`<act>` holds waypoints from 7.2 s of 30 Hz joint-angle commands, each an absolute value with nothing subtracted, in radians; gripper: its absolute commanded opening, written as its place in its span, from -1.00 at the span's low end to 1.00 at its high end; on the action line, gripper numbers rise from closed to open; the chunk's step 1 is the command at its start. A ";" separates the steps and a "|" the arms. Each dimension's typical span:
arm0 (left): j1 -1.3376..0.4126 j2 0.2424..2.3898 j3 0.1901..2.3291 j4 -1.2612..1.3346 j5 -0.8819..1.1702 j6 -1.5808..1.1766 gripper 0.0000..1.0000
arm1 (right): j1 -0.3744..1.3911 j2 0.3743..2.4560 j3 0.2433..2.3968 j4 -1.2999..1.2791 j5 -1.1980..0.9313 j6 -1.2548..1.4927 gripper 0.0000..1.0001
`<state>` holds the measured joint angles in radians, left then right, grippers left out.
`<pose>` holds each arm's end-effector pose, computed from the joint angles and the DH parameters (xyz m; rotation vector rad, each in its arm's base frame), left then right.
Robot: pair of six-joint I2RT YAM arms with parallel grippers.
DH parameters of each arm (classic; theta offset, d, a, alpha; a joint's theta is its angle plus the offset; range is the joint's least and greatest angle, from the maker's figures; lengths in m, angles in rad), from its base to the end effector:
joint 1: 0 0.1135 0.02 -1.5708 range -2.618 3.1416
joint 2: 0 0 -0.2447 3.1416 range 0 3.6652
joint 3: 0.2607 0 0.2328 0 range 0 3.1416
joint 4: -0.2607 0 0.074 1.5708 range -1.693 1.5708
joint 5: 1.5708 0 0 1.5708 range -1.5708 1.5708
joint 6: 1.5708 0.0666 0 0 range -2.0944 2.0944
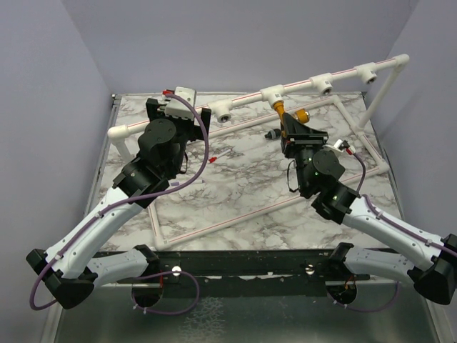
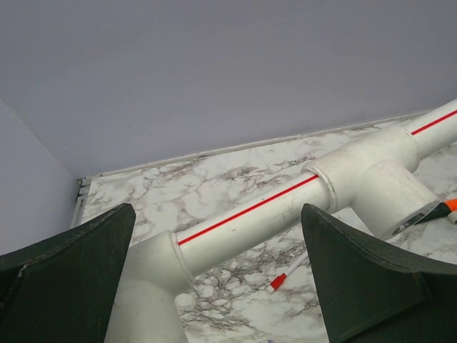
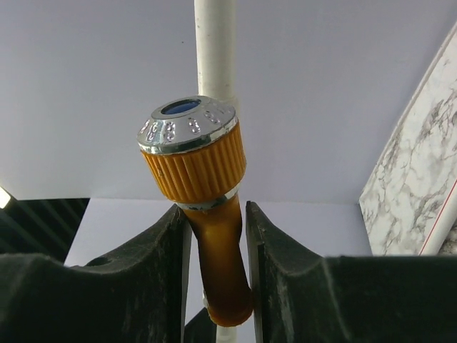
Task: Install the water faucets
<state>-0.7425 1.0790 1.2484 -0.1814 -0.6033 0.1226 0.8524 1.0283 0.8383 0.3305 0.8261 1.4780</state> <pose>0.2060 -0.1377 0.4247 0.2116 1.5664 -0.0076 0.1974 0.1514 0.3562 1.1370 1.1491 1.2773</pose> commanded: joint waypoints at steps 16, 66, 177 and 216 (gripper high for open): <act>-0.762 1.132 1.200 -0.380 -0.588 0.050 0.97 | 0.857 0.916 0.767 0.216 0.847 1.143 0.68; -0.762 1.135 1.213 -0.396 -0.575 0.049 0.97 | 0.857 0.862 0.858 0.165 0.456 -1.610 0.74; -0.768 1.148 1.209 -0.390 -0.577 0.054 0.97 | 0.857 0.834 0.893 -0.076 0.838 1.216 0.58; -0.769 1.143 1.209 -0.391 -0.572 0.057 0.97 | 0.857 0.809 1.040 -0.250 0.347 -1.239 0.72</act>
<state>-0.7574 1.0954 1.2621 -0.1997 -0.6178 0.1368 0.8555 0.7795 1.0672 -0.2417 0.3531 -0.9478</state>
